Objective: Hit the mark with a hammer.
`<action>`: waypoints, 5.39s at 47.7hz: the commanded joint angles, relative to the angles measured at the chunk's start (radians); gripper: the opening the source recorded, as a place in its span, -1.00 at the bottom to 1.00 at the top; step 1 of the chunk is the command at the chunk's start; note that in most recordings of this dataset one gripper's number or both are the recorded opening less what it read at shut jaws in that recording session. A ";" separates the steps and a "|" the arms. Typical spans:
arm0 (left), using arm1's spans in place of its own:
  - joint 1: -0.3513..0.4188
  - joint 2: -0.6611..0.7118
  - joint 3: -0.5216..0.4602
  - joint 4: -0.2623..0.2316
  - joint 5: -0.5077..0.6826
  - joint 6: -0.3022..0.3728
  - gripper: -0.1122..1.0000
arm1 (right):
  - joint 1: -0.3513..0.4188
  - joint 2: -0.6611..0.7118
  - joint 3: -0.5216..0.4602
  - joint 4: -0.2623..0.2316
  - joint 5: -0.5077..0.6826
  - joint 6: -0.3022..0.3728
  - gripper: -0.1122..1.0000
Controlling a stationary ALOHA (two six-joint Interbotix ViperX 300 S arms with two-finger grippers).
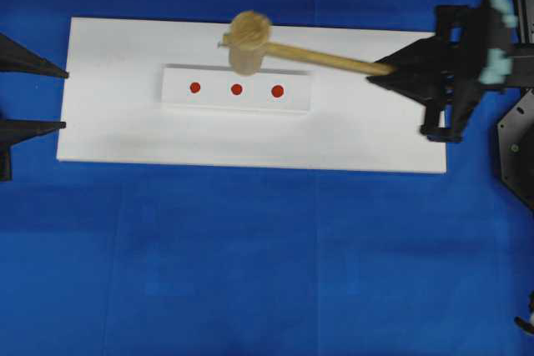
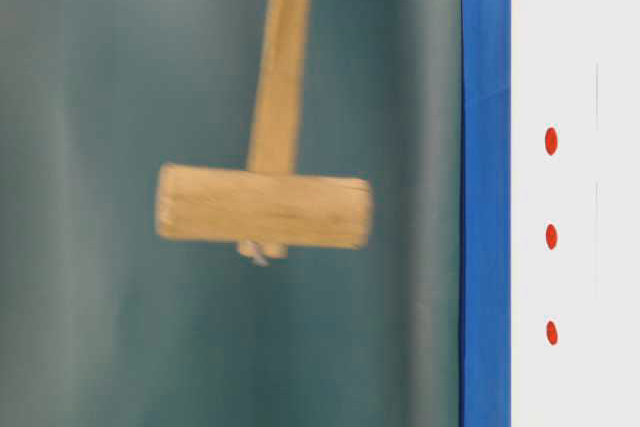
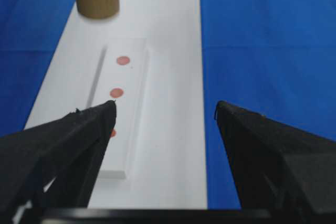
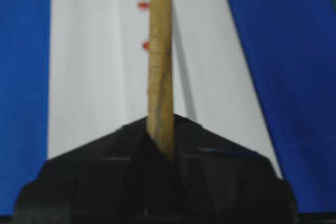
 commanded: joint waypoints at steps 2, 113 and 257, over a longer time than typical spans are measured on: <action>0.002 0.008 -0.009 0.000 -0.006 -0.002 0.52 | 0.000 -0.058 0.014 -0.006 -0.008 -0.002 -0.76; 0.002 0.009 -0.009 0.000 -0.002 0.000 0.52 | 0.069 0.385 -0.337 -0.046 0.043 -0.026 -0.76; 0.021 0.761 -0.247 0.002 -0.526 0.018 0.01 | 0.072 0.382 -0.360 -0.069 0.038 -0.011 -0.13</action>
